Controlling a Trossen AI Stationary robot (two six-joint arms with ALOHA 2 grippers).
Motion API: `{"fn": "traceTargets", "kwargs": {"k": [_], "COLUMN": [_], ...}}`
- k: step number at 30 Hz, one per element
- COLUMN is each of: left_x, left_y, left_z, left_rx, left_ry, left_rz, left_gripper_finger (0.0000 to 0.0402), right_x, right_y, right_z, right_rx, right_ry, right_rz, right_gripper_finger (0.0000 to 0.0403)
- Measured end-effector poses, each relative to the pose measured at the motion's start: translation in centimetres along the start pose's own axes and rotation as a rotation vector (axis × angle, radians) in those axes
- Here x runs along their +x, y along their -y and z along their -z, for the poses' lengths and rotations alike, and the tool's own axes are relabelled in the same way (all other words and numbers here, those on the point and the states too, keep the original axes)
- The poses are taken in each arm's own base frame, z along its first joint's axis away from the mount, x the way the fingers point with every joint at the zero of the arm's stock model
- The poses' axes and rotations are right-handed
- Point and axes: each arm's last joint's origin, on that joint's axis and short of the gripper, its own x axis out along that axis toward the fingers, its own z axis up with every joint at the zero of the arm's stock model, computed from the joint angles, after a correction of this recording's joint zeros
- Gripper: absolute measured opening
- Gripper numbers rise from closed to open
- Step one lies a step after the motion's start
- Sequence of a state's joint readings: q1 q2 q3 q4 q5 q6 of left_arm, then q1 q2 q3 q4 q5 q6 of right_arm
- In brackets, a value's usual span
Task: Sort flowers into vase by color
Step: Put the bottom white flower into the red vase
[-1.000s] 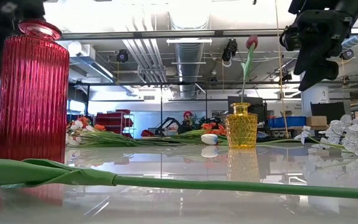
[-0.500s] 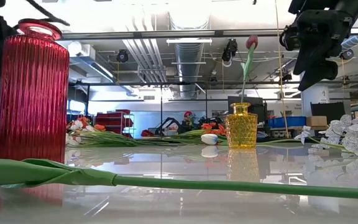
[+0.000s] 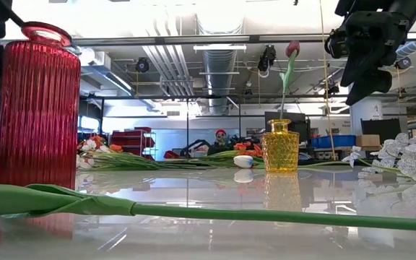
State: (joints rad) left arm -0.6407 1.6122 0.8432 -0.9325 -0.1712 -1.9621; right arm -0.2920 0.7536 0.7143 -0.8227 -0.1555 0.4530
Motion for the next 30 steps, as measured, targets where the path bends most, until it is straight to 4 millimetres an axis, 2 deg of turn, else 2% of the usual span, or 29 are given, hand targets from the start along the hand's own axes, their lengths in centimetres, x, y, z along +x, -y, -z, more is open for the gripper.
{"fn": "traceTargets", "kwargs": {"k": [6,13,15,22,30], "left_x": [0.8,1.1,1.0,0.5,-2.0], "left_y": [-0.6,-0.9,-1.0,-0.9,-0.2], "left_z": [-0.1,-0.2,-0.2,-0.3,-0.7], "left_rx": [-0.002,-0.005,-0.003,-0.001,0.042], "left_ry": [0.004,0.015,0.017,0.030,0.099], "left_rz": [-0.011,-0.029,-0.030,-0.005,0.105], "left_gripper_finger": [0.0126,0.0026,0.0008,0.0003,0.0000], "right_x": [0.0,0.0,0.0,0.0,0.0], "right_y": [0.0,-0.1,-0.1,-0.1,-0.1], "right_z": [0.0,-0.2,-0.2,-0.2,-0.2], "right_rx": [-0.001,-0.011,-0.013,-0.015,-0.013], "right_ry": [0.003,0.021,0.025,0.025,0.026], "right_rz": [-0.001,-0.009,-0.011,-0.011,-0.011], "right_gripper_finger": [0.0290,0.0288,0.0290,0.0286,0.0288]}}
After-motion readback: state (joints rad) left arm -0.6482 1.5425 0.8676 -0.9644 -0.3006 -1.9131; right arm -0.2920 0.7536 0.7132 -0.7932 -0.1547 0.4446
